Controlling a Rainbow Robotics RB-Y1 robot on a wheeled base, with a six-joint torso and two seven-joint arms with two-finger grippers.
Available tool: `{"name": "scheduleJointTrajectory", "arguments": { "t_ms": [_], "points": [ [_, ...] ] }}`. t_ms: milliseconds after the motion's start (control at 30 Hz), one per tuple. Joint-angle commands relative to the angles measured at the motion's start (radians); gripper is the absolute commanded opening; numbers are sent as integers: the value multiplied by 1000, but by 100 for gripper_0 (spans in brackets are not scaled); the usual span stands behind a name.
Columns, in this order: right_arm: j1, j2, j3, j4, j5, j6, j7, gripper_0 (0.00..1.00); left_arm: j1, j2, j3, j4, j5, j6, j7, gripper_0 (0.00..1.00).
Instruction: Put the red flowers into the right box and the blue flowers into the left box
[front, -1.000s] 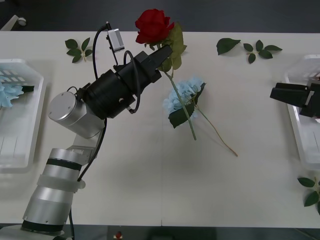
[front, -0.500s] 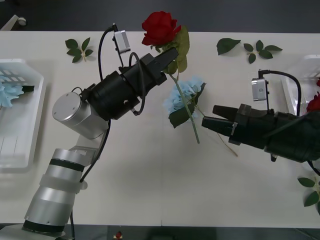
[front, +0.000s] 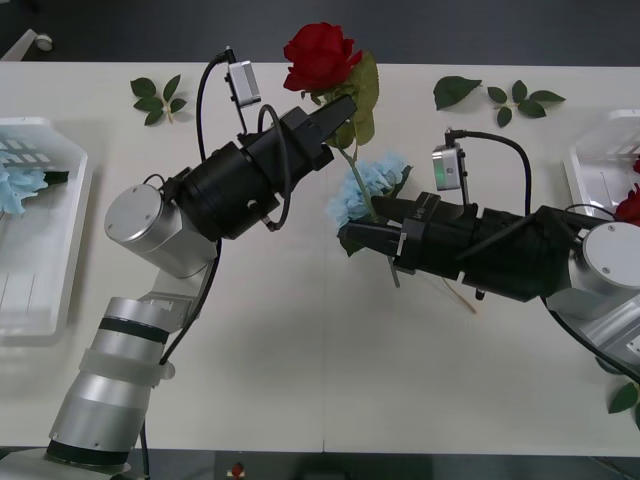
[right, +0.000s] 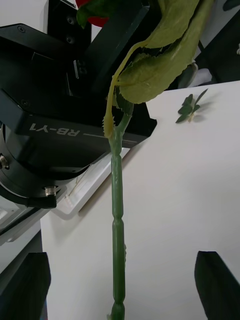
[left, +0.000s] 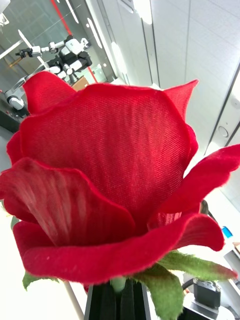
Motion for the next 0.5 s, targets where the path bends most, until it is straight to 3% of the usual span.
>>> {"name": "scheduleJointTrajectory", "arguments": {
  "t_ms": [33, 500],
  "points": [
    [-26, -9, 9, -14, 1, 0, 11, 2, -36, -15, -4, -25, -1, -5, 6, 0],
    [-31, 2, 14, -13, 3, -3, 5, 0, -36, -13, -2, -25, 0, -6, 6, 0]
  ]
}}
